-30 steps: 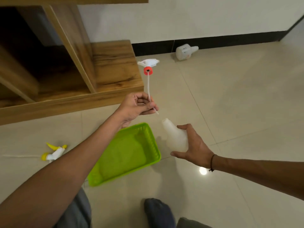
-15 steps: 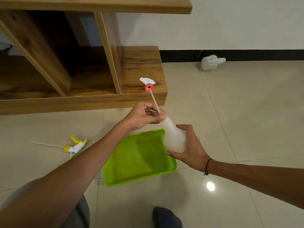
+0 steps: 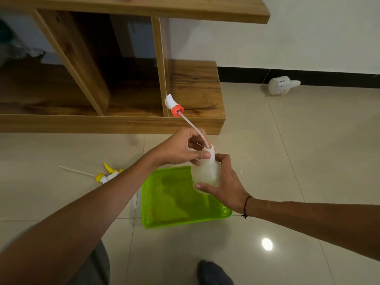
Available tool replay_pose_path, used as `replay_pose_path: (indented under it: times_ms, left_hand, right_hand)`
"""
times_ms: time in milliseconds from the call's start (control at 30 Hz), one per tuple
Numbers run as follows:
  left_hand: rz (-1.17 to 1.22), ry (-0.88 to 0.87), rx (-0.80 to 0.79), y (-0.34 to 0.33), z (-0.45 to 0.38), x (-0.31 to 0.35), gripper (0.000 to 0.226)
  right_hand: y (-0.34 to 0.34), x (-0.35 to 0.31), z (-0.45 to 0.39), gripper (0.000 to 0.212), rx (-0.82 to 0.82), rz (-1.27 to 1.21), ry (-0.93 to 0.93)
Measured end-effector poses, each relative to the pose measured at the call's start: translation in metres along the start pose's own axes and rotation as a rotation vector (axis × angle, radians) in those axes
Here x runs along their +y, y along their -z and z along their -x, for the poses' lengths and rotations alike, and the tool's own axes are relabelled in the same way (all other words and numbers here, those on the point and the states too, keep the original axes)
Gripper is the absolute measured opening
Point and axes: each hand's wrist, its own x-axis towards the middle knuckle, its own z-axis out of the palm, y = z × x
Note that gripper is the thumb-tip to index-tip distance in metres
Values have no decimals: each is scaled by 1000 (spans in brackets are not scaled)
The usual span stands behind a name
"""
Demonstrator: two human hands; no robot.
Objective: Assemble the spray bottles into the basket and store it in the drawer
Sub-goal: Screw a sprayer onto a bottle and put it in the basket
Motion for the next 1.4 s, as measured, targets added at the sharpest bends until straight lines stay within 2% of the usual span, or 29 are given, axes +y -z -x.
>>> replay_pose_path:
  times_ms: [167, 200, 267, 367, 467, 567, 667, 800, 967, 1067, 1133, 1300, 1400]
  left_hand:
    - [-117, -47, -21, -6, -1, -7, 17]
    - [-143, -58, -27, -8, -1, -8, 16]
    - [-196, -73, -32, -10, -1, -10, 18]
    - [-248, -51, -28, -10, -1, -15, 14]
    - [-298, -31, -40, -12, -3, -15, 14]
    - [-372, -36, -76, -18, -7, -13, 15]
    - [-403, -20, -131, -22, -6, -15, 15]
    - [-380, 25, -119, -15, 1, -20, 16]
    - [-385, 23, -67, -2, 7, -18, 22]
    - [-364, 34, -32, -1, 7, -19, 20]
    - [-354, 54, 6, -2, 7, -18, 30]
    - [-364, 44, 122, 3, 10, -13, 64]
    - [-329, 4, 160, 6, 11, -12, 71]
  right_hand:
    - [7, -1, -9, 85, -115, 36, 34]
    - [14, -3, -11, 85, -113, 1, 44]
    - [32, -15, -18, 85, -7, -81, 39]
    - [59, -44, -39, 67, 138, -178, 73]
    - [75, -79, -67, 53, -8, -254, 37]
    - [67, -106, -90, 38, -160, -162, -57]
    - [57, -113, -98, 35, -113, -94, -67]
    - [59, -105, -93, 8, -97, -169, -62]
    - [69, -104, -84, 26, -161, -337, -68]
    - [68, -104, -81, 30, -68, -355, -24]
    - [65, -98, -78, 26, -16, -351, 17]
    - [52, -74, -67, 10, -14, -279, 43]
    - [47, -63, -63, 19, -60, -152, 68]
